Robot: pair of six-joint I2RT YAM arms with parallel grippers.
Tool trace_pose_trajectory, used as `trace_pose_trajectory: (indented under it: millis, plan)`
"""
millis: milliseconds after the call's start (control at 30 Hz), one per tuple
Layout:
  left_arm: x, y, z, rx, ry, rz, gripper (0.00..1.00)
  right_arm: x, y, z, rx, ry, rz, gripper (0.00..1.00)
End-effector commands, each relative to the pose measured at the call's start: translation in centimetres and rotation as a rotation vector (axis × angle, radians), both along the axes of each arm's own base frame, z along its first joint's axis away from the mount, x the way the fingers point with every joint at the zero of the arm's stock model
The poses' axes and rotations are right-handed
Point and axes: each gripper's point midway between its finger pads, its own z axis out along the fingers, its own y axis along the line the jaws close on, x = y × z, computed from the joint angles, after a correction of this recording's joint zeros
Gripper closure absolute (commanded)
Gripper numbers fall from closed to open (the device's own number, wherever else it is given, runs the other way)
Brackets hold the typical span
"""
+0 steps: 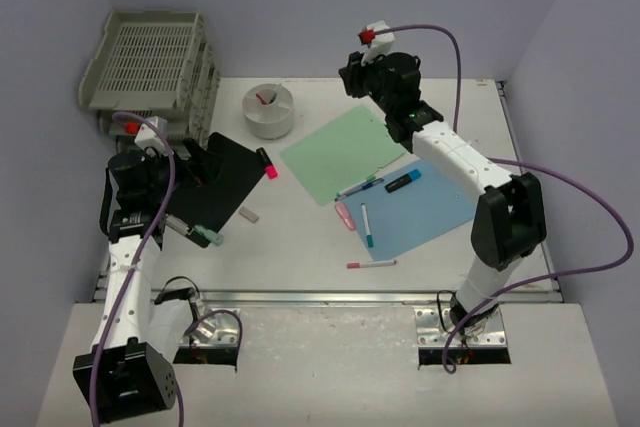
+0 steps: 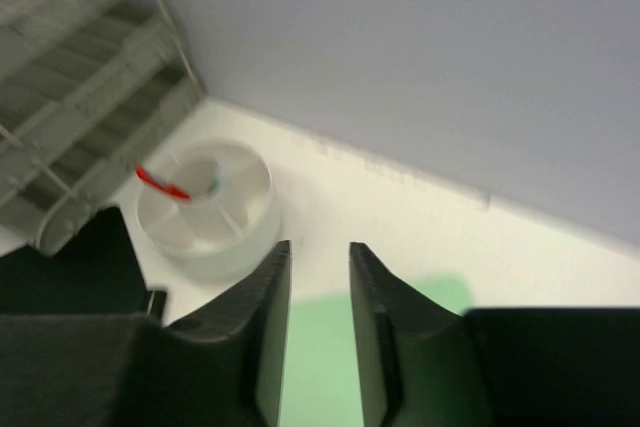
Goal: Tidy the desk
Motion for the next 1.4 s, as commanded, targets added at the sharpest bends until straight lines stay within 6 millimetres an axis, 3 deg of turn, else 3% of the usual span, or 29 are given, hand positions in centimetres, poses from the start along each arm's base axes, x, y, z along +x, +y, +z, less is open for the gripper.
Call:
trace_pose_trajectory:
  millis: [0, 100, 133, 200, 267, 433, 767, 1133, 1367]
  plan:
    - [0.0, 0.4, 2.1, 0.059, -0.094, 0.007, 0.00, -4.3, -6.8, -12.9, 0.031, 0.684, -0.306, 0.71]
    - [-0.1, 0.5, 1.8, 0.059, -0.088, 0.013, 0.00, -6.4, -8.1, -15.8, 0.122, 0.925, -0.471, 0.69]
    - [-0.1, 0.5, 1.9, 0.058, -0.089, 0.014, 0.00, -7.9, -8.5, -16.9, 0.111, 1.017, -0.502, 0.69]
    - [-0.1, 0.6, 1.6, 0.058, -0.082, 0.023, 0.00, -8.6, -8.5, -17.3, 0.188, 1.084, -0.541, 0.65]
    - [-0.2, 0.6, 1.6, 0.062, -0.082, 0.027, 0.00, -10.4, -9.0, -19.0, 0.217, 1.157, -0.582, 0.60]
    - [-0.2, 0.9, 0.7, 0.065, -0.063, 0.037, 0.00, -12.4, -10.4, -21.8, 0.229, 1.269, -0.698, 0.60]
    - [0.2, 1.2, -0.7, 0.053, -0.028, 0.054, 0.00, -12.0, -12.3, -26.7, 0.196, 1.381, -0.824, 0.64]
    - [0.7, 1.5, -2.3, 0.044, 0.008, 0.067, 0.00, -10.5, -11.7, -28.8, 0.215, 1.414, -0.847, 0.64]
    - [0.7, 1.6, -3.2, 0.048, 0.023, 0.069, 0.00, -10.7, -11.8, -29.8, 0.204, 1.434, -0.859, 0.64]
